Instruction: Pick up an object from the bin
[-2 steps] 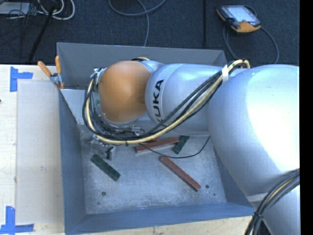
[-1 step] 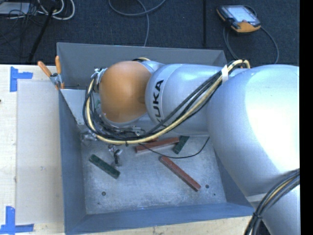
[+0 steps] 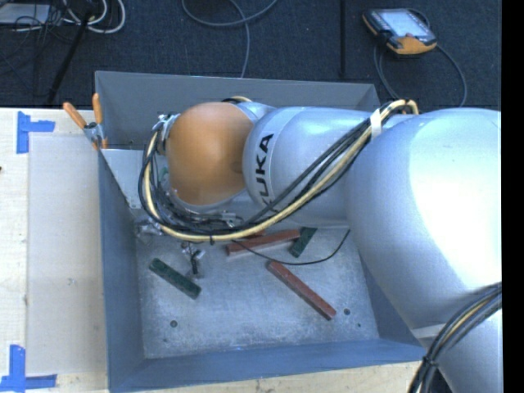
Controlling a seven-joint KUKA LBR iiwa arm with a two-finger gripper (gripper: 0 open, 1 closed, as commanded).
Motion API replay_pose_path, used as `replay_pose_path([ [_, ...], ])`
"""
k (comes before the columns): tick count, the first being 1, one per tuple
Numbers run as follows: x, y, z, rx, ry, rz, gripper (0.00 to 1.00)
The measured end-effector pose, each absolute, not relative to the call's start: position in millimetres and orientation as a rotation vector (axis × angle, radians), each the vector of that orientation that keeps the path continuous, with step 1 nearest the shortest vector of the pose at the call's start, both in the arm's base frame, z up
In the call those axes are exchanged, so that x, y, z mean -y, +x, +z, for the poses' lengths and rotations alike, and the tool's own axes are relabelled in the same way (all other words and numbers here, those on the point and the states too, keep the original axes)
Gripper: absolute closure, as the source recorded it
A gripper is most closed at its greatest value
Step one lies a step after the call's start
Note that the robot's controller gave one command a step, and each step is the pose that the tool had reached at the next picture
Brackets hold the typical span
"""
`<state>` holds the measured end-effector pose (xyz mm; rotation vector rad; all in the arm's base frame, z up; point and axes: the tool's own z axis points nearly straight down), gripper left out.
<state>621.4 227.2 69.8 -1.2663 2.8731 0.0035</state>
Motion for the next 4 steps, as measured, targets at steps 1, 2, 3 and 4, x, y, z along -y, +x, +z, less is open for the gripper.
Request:
replay_pose_path([
  [1, -226.0, 609.4, 79.6, -2.694, -1.617, 0.002, 0.00],
  [2, -217.9, 548.9, 81.8, -2.572, -1.805, 0.003, 0.00],
  [3, -231.2, 579.2, 86.6, -2.295, -2.144, 0.003, 1.00],
  [4, -231.5, 584.0, 87.0, -2.292, -2.147, 0.004, 0.00],
])
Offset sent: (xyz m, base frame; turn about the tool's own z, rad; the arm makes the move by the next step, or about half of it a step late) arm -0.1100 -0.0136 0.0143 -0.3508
